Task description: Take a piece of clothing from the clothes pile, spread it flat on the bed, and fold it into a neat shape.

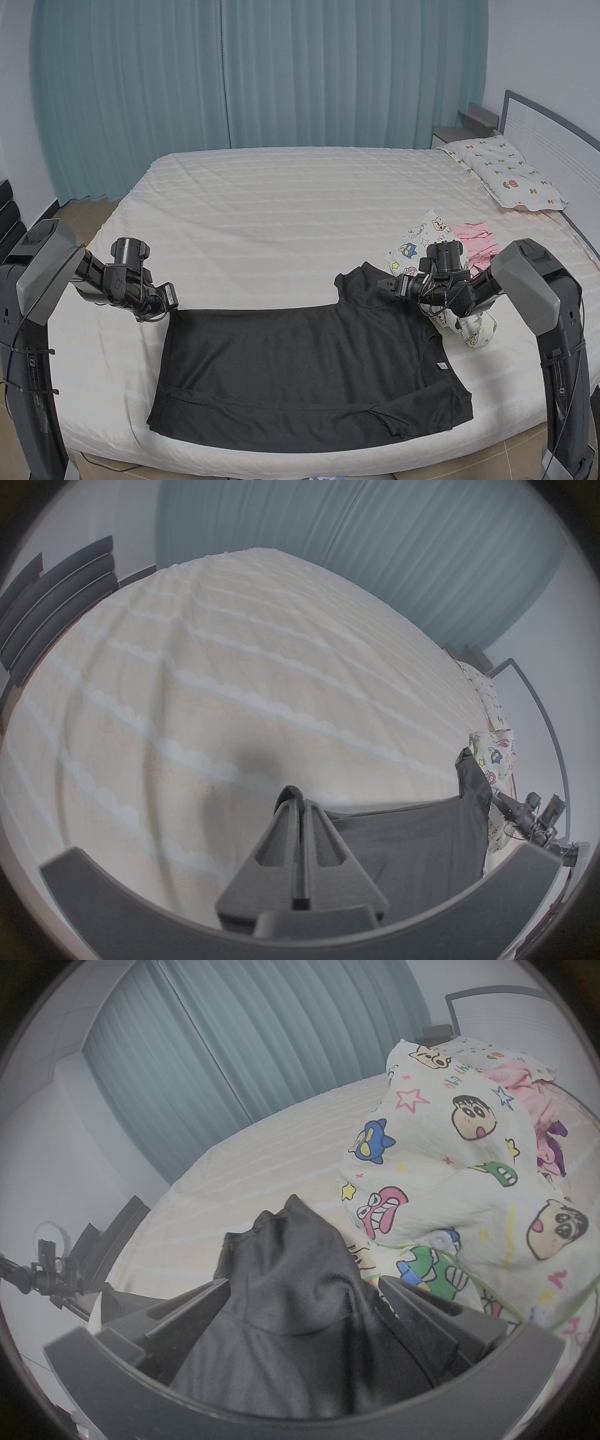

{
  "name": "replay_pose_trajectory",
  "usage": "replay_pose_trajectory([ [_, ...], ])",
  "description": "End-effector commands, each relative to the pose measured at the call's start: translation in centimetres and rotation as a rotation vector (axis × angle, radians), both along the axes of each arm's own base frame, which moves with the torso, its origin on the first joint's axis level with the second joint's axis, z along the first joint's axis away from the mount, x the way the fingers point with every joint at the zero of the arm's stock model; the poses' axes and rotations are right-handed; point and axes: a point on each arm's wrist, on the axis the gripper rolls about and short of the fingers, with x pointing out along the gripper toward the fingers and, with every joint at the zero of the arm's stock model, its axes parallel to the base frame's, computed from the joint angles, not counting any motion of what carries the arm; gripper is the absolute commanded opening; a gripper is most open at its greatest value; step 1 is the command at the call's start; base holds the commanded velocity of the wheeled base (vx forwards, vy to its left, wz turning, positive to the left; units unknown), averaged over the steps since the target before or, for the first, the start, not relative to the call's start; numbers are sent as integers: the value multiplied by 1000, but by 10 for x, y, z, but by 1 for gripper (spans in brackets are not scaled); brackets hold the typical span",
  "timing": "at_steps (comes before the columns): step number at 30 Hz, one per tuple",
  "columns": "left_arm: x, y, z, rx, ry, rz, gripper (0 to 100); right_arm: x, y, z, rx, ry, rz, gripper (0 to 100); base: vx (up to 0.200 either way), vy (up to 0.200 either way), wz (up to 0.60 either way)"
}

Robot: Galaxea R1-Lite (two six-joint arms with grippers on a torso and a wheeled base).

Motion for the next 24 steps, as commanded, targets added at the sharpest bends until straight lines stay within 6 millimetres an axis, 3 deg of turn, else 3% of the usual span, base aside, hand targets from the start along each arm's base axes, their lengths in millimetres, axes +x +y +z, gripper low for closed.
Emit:
replay_pose_trajectory([
  [1, 0, 0, 5, 2, -12, 1, 0, 5, 2, -18, -3, 12, -3, 100, 0, 0, 0],
  [6, -1, 0, 5, 3, -11, 1, 0, 8, 3, -13, -1, -10, -12, 100, 0, 0, 0],
  [7, -1, 0, 5, 3, -11, 1, 0, 9, 3, -13, -3, -12, -16, 0, 0, 0, 0],
  [15, 0, 1, 5, 12, -12, 9, 0, 8, -1, -6, 25, -47, -43, 0, 0, 0, 0],
  [24, -1, 1, 18, 29, -42, 24, 0, -5, -15, 17, 41, -58, -59, 0, 0, 0, 0],
])
